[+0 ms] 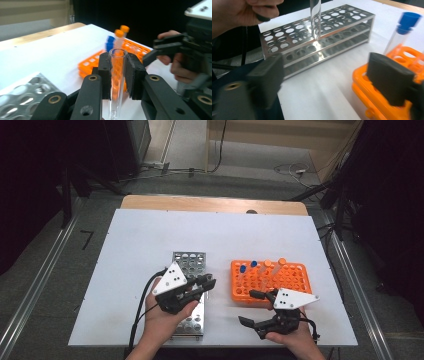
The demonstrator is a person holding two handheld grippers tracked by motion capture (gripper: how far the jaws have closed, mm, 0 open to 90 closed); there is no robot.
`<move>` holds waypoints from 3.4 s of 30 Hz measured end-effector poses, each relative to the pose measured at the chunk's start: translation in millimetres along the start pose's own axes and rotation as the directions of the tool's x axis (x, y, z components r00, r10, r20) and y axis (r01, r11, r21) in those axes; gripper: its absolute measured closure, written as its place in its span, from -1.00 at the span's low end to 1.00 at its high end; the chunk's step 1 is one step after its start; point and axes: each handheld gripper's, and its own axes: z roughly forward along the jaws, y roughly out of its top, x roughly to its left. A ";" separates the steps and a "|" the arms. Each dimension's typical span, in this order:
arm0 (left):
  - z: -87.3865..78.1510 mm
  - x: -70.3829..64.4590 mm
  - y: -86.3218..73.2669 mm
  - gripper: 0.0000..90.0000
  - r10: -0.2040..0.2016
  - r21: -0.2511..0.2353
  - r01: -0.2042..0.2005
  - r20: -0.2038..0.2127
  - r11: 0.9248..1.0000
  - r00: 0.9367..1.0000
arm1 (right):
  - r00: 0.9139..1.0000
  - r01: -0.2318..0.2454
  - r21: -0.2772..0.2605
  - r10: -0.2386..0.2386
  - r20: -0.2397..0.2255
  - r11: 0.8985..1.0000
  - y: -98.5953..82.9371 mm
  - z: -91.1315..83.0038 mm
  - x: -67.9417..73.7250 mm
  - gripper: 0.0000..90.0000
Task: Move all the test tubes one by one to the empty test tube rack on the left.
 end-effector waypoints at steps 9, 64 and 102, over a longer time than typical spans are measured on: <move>0.3 27.9 12.2 0.71 -0.013 -0.012 0.012 -0.063 1.000 0.998 | 0.998 -0.043 0.006 0.043 0.038 0.999 -16.3 -22.7 -9.2 -1.00; 60.2 87.4 10.6 0.69 0.021 0.195 0.026 -0.235 0.980 0.972 | 0.994 -0.045 0.018 0.043 0.101 0.999 -24.0 -24.9 -18.3 -1.00; -2.9 50.5 -4.0 -0.85 -0.116 0.047 0.121 -0.090 0.992 0.989 | 0.937 -0.168 -0.011 0.163 0.308 0.986 -25.8 -7.6 -48.7 -0.11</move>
